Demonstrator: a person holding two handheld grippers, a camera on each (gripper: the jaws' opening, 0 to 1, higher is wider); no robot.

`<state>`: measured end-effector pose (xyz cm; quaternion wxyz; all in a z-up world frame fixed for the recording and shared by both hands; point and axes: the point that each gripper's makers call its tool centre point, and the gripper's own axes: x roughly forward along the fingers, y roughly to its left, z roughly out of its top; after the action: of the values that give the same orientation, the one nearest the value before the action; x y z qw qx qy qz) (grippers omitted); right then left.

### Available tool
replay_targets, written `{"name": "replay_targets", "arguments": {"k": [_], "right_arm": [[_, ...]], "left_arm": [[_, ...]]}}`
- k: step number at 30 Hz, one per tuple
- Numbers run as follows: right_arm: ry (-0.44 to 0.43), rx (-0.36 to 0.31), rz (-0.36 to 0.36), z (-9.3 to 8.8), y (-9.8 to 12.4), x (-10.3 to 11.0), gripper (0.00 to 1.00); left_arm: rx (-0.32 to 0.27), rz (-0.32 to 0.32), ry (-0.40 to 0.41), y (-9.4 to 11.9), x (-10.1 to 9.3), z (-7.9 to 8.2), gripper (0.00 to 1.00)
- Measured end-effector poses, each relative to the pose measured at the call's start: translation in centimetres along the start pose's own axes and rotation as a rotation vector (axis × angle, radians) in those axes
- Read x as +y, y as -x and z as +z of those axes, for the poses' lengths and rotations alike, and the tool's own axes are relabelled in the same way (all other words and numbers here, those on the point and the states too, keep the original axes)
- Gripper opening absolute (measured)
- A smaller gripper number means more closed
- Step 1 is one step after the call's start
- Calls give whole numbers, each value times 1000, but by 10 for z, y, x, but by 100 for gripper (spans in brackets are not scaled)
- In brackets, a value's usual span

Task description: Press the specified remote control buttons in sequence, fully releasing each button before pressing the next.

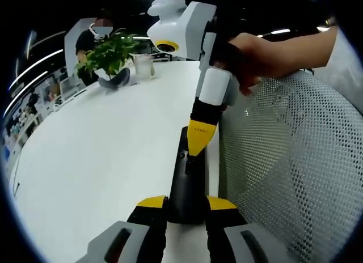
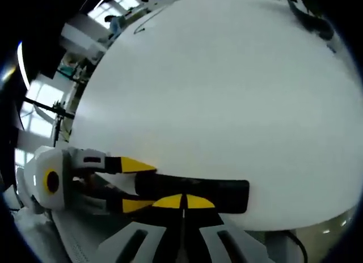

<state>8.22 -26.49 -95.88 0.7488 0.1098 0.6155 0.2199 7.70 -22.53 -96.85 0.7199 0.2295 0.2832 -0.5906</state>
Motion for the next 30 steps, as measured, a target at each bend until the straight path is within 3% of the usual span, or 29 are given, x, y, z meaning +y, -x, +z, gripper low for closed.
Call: {"name": "replay_targets", "arguments": {"k": [11, 23, 28, 30], "right_arm": [[-47, 49, 13, -8, -2, -1, 0], [-23, 51, 5, -9, -3, -2, 0], [-37, 60, 33, -11, -6, -2, 0], [-7, 64, 16, -11, -6, -1, 0]], "left_arm": [[-1, 1, 0, 0, 0, 0, 25], [-2, 0, 1, 0, -1, -1, 25], [-2, 1, 2, 0, 0, -1, 25], [-2, 2, 6, 0, 0, -1, 26]]}}
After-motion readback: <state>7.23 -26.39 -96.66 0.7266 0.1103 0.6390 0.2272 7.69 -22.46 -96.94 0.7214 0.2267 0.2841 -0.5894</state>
